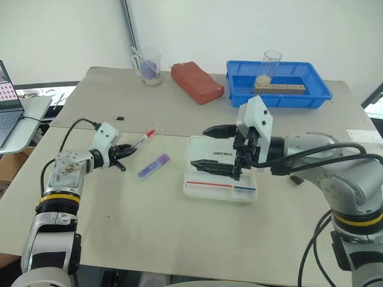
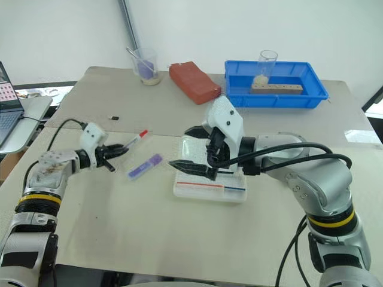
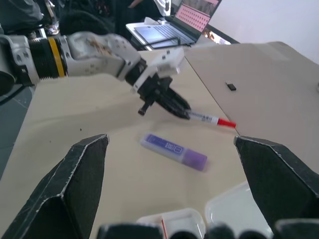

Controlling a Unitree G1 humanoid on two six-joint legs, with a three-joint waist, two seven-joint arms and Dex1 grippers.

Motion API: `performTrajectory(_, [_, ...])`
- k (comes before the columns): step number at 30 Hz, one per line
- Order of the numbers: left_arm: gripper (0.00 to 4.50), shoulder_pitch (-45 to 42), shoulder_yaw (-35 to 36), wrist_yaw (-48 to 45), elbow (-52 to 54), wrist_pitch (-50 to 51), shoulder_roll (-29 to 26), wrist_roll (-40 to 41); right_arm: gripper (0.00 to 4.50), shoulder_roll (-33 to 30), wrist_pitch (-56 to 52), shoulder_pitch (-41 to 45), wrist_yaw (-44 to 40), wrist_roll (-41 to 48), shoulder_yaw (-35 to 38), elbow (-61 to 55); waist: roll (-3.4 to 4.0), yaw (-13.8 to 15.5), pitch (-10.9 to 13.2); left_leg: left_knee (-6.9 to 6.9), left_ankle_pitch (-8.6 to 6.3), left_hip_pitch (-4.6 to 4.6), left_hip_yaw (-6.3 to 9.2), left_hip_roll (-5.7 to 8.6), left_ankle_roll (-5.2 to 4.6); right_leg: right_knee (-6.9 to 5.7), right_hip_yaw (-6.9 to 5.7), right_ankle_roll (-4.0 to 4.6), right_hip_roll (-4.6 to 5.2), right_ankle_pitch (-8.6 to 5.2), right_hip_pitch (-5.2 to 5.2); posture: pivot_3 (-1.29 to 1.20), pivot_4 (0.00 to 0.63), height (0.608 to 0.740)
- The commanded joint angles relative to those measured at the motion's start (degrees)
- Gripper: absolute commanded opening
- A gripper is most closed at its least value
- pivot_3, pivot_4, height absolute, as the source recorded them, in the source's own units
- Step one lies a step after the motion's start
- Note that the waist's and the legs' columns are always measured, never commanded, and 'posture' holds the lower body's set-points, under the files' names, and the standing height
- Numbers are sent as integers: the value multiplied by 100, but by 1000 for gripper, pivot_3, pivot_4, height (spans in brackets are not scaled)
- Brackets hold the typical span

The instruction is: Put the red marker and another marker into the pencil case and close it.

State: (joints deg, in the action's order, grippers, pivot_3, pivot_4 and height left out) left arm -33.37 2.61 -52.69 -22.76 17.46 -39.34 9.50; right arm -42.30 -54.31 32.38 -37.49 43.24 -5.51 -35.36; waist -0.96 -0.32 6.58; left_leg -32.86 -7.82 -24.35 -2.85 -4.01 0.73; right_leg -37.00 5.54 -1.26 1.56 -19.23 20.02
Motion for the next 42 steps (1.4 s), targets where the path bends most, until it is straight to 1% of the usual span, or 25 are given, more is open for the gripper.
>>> performTrajectory(1, [171, -385, 5, -336, 1690, 362, -252, 379, 4447, -595, 422, -717, -376, -347, 428, -177, -1, 28, 0, 0, 0, 0, -5, 3, 0, 2, 1, 0, 6, 0, -2, 0, 150, 740])
performTrajectory(5, [171, -687, -589, -587, 2750, 783, 78, 635, 4447, -1092, 619, -1481, -661, -470, 802, -272, 22, 41, -14, -4, 0, 10, -16, 8, 0, 11, 6, -2, 12, -1, -17, 0, 150, 740])
performTrajectory(9, [171, -753, -1363, -754, 3065, 783, 544, 514, 4447, -1383, 460, -1919, -835, -268, 1306, -454, 29, -11, -18, -6, 0, 21, -9, 8, 0, 15, 12, -20, 1, -11, -31, 0, 150, 740])
performTrajectory(10, [171, -747, -1580, -799, 2981, 649, 621, 374, 4447, -1452, 446, -2031, -885, -244, 1402, -494, 27, -37, -16, -6, 0, 20, -1, 8, -1, 17, 15, -20, -5, -11, -31, 0, 150, 740])
performTrajectory(12, [171, -703, -2121, -852, 2529, -64, 757, -154, 4447, -1538, 387, -2264, -912, -189, 1586, -584, 26, -66, -16, -6, 0, 20, 13, 6, -1, 20, 17, -19, -16, -11, -32, 0, 150, 740])
performTrajectory(14, [171, -681, -2428, -909, 2174, -440, 950, -359, 4447, -1552, 343, -2409, -851, -182, 1692, -660, 17, -74, -10, -5, 0, 25, 21, 8, -2, 24, 20, -16, -18, -10, -36, 0, 150, 740])
performTrajectory(18, [171, -711, -2860, -1078, 1539, -1083, 1270, -682, 4447, -1352, 258, -2605, -468, -165, 1752, -839, 9, -52, -3, -9, 0, 23, 23, 13, -2, 24, 20, -17, -15, -10, -38, 0, 150, 740])
performTrajectory(21, [171, -672, -2968, -1140, 1277, -1309, 1404, -810, 4447, -1158, 199, -2696, -157, -164, 1672, -989, 6, -46, -1, -10, 0, 19, 25, 15, -2, 28, 19, -20, -14, -12, -38, 0, 150, 740])
performTrajectory(27, [171, -600, -2903, -1115, 1218, -1337, 1529, -866, 4447, -992, 110, -2673, 80, -83, 1585, -1109, 7, -43, -1, -10, 0, 17, 26, 16, -2, 27, 18, -25, -12, -15, -39, 0, 150, 740])
performTrajectory(28, [1187, -589, -2864, -1082, 1216, -1306, 1551, -855, 4447, -986, 108, -2630, 95, -80, 1555, -1090, 7, -45, -1, -11, 0, 18, 26, 16, -2, 27, 17, -25, -13, -15, -39, 0, 150, 740])
performTrajectory(30, [1973, -579, -2815, -1049, 1217, -1254, 1575, -841, 4447, -986, 109, -2575, 116, -69, 1517, -1059, 7, -45, -1, -10, 0, 18, 27, 16, -2, 26, 17, -26, -13, -15, -39, 0, 150, 740])
performTrajectory(33, [3483, -539, -2712, -1119, 1430, -1058, 1533, -713, 4447, -1005, 128, -2437, 83, -78, 1430, -958, 7, -48, -2, -11, 0, 18, 27, 16, -2, 26, 17, -26, -13, -15, -39, 0, 150, 740])
performTrajectory(35, [4478, -494, -2524, -1054, 1706, -912, 1415, -666, 4447, -1015, 175, -2269, 12, -119, 1304, -842, 10, -51, -3, -11, 0, 18, 28, 16, -2, 26, 17, -26, -13, -15, -39, 0, 150, 740])
performTrajectory(39, [4478, -453, -1906, -788, 2217, -240, 1234, -335, 4447, -1000, 241, -1899, -139, -171, 1034, -645, 15, -54, -5, -10, 0, 19, 29, 14, -2, 25, 16, -26, -15, -15, -38, 0, 150, 740])
performTrajectory(42, [4478, -226, -1347, -333, 2257, 38, 1005, -333, 4447, -765, 255, -1401, -153, -198, 669, -481, 17, -69, -6, -10, 0, 22, 30, 14, -2, 25, 16, -27, -15, -16, -40, 0, 150, 740])
